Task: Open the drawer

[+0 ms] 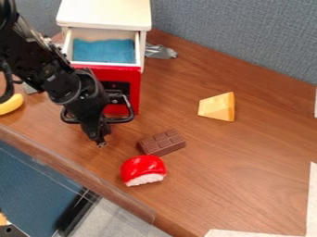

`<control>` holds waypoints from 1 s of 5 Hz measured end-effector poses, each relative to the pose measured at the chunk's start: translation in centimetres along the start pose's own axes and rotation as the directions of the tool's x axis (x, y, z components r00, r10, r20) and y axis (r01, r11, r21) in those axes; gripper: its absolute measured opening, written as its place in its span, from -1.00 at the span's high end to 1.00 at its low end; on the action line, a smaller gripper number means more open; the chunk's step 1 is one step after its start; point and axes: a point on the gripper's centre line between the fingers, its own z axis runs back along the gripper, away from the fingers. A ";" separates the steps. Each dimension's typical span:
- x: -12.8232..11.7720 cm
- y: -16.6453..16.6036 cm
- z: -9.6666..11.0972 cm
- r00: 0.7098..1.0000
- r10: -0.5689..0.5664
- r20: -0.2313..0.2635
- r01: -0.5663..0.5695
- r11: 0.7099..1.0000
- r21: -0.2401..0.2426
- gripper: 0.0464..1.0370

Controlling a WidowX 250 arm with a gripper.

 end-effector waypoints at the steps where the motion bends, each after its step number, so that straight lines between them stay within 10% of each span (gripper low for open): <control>1: -0.1 -0.2 0.1 1.000 0.002 0.000 -0.002 1.000 -0.009 0.37; 3: -0.5 0.4 0.2 0.998 0.053 -0.016 -0.053 0.999 0.005 -0.82; 5: 0.2 2.1 2.2 0.995 0.091 0.026 -0.091 0.996 -0.015 -0.93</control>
